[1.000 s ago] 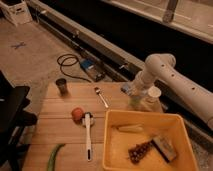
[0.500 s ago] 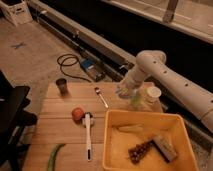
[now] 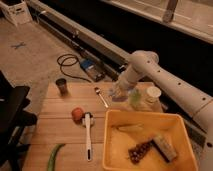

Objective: Place towel in table surface

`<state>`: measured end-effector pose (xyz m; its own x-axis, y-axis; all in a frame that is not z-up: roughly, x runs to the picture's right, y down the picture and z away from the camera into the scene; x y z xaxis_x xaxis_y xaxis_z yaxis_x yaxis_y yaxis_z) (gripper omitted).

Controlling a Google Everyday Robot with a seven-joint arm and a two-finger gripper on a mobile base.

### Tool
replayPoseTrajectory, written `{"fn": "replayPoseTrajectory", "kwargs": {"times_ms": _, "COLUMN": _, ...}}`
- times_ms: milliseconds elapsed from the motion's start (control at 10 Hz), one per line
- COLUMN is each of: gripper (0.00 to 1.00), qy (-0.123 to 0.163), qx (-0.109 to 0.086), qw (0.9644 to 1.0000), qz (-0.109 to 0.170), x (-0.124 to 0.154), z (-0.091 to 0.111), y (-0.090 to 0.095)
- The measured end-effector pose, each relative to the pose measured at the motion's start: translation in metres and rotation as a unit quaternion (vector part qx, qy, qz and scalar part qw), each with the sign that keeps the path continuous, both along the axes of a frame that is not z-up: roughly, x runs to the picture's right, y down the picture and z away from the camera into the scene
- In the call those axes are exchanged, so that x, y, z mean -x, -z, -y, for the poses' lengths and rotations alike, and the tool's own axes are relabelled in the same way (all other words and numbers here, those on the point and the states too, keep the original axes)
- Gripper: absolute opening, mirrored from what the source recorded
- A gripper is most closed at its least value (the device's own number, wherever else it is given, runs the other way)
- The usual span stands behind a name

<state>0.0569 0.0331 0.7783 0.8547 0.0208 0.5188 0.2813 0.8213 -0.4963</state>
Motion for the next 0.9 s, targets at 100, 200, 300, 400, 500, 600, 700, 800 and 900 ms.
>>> {"fn": "replayPoseTrajectory", "kwargs": {"times_ms": 100, "gripper": 0.00, "qy": 0.011, "qx": 0.001, "qw": 0.9998, "qz": 0.017, "x": 0.021, "z": 0.001, "y": -0.002}}
{"fn": "replayPoseTrajectory", "kwargs": {"times_ms": 200, "gripper": 0.00, "qy": 0.017, "qx": 0.002, "qw": 0.9995, "qz": 0.027, "x": 0.035, "z": 0.001, "y": -0.005}}
{"fn": "replayPoseTrajectory", "kwargs": {"times_ms": 300, "gripper": 0.00, "qy": 0.026, "qx": 0.005, "qw": 0.9990, "qz": 0.037, "x": 0.050, "z": 0.000, "y": -0.007}}
{"fn": "replayPoseTrajectory", "kwargs": {"times_ms": 400, "gripper": 0.00, "qy": 0.037, "qx": 0.009, "qw": 0.9979, "qz": 0.052, "x": 0.072, "z": -0.001, "y": -0.011}}
{"fn": "replayPoseTrajectory", "kwargs": {"times_ms": 500, "gripper": 0.00, "qy": 0.051, "qx": 0.011, "qw": 0.9961, "qz": 0.071, "x": 0.097, "z": -0.001, "y": -0.015}}
{"fn": "replayPoseTrajectory", "kwargs": {"times_ms": 600, "gripper": 0.00, "qy": 0.058, "qx": 0.014, "qw": 0.9945, "qz": 0.085, "x": 0.114, "z": -0.001, "y": -0.017}}
{"fn": "replayPoseTrajectory", "kwargs": {"times_ms": 700, "gripper": 0.00, "qy": 0.067, "qx": 0.019, "qw": 0.9923, "qz": 0.102, "x": 0.136, "z": 0.000, "y": -0.021}}
{"fn": "replayPoseTrajectory", "kwargs": {"times_ms": 800, "gripper": 0.00, "qy": 0.079, "qx": 0.027, "qw": 0.9887, "qz": 0.125, "x": 0.162, "z": 0.002, "y": -0.024}}
{"fn": "replayPoseTrajectory", "kwargs": {"times_ms": 900, "gripper": 0.00, "qy": 0.086, "qx": 0.031, "qw": 0.9864, "qz": 0.137, "x": 0.176, "z": 0.003, "y": -0.024}}
